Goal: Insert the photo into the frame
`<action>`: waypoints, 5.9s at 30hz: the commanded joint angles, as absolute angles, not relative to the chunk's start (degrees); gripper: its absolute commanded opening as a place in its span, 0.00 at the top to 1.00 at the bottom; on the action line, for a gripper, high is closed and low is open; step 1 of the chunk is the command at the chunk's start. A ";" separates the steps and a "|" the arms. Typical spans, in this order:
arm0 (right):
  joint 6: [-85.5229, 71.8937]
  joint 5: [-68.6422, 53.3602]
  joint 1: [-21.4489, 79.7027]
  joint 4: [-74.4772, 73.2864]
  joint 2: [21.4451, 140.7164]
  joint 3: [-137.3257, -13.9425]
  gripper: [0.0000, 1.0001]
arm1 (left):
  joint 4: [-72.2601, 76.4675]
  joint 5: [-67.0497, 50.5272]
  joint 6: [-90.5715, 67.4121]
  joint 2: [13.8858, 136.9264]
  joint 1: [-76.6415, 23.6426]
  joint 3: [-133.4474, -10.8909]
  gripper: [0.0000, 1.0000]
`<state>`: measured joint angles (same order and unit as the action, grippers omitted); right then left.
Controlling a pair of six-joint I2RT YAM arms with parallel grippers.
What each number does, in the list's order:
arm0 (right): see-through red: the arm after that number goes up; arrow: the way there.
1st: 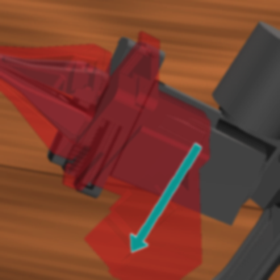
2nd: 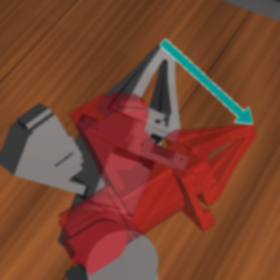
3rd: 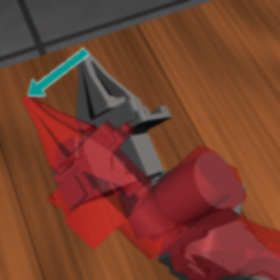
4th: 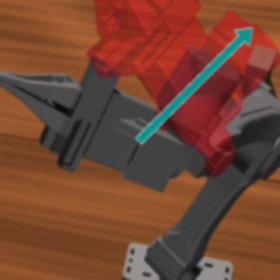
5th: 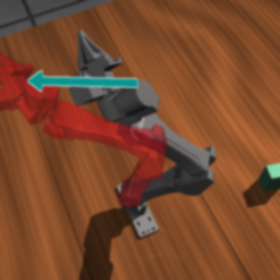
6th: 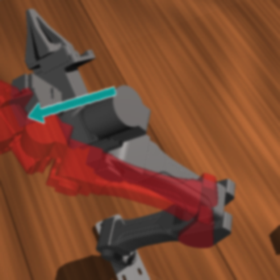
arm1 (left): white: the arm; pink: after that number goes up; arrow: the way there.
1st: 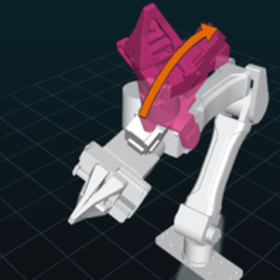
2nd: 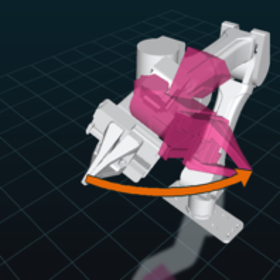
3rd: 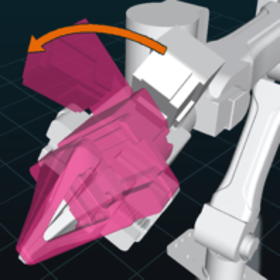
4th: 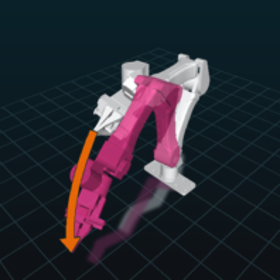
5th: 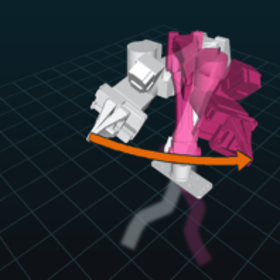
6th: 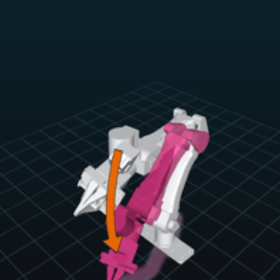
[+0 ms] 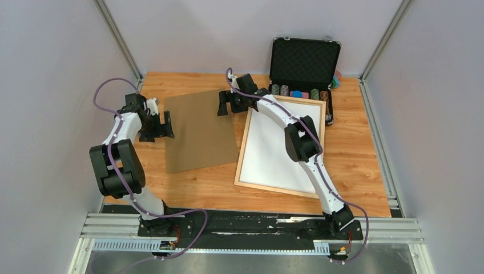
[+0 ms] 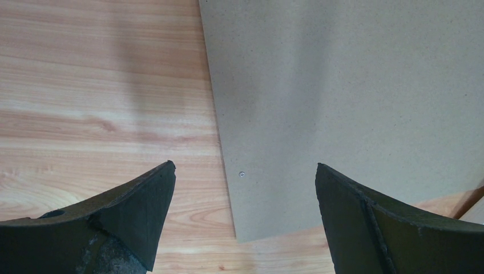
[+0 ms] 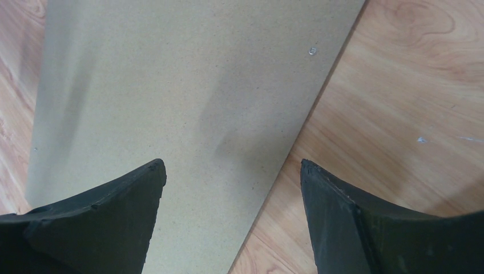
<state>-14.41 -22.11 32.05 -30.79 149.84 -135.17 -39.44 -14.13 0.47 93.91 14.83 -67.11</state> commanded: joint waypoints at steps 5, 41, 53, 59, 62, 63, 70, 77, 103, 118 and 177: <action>-14.62 -20.34 32.08 -31.55 150.85 -136.78 0.15 | -36.90 -17.05 -0.93 95.83 15.29 -67.09 0.00; -30.37 -42.23 32.34 -27.19 151.29 -132.65 0.20 | -35.32 -27.55 -3.42 109.38 15.30 -68.07 0.00; -35.09 -52.47 33.67 -21.66 139.40 -126.20 0.26 | -37.87 -29.83 -0.11 106.93 15.31 -66.86 0.00; -35.92 -54.62 34.98 -19.94 134.14 -123.87 0.26 | -38.79 -29.97 2.18 105.97 15.29 -66.14 0.00; -36.33 -55.31 35.68 -19.19 132.32 -122.39 0.26 | -39.28 -30.46 2.74 105.51 15.30 -65.87 0.00; -36.49 -55.63 35.87 -18.91 131.70 -121.94 0.26 | -39.41 -30.61 2.86 105.45 15.30 -65.89 0.00; -36.65 -56.83 37.55 -17.68 129.67 -120.98 0.27 | -40.90 -33.89 5.27 105.14 14.78 -65.65 0.00; -36.72 -58.24 39.18 -17.06 129.42 -120.92 0.27 | -42.71 -38.66 7.76 104.80 13.67 -65.50 0.00; -46.41 -71.49 43.06 0.81 130.83 -119.84 0.27 | -48.59 -50.90 15.04 100.96 13.18 -65.33 0.00; -29.86 -52.65 39.88 -17.61 132.17 -122.44 0.25 | -44.30 -41.65 10.24 90.35 13.37 -63.99 0.00; -21.94 -24.89 33.55 -31.67 138.90 -118.68 0.13 | -35.84 -24.07 2.91 99.26 15.48 -62.22 0.00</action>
<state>-18.11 -20.56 33.65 -30.96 140.86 -120.88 -36.84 -21.63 3.42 98.24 15.09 -62.70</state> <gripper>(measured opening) 0.876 0.999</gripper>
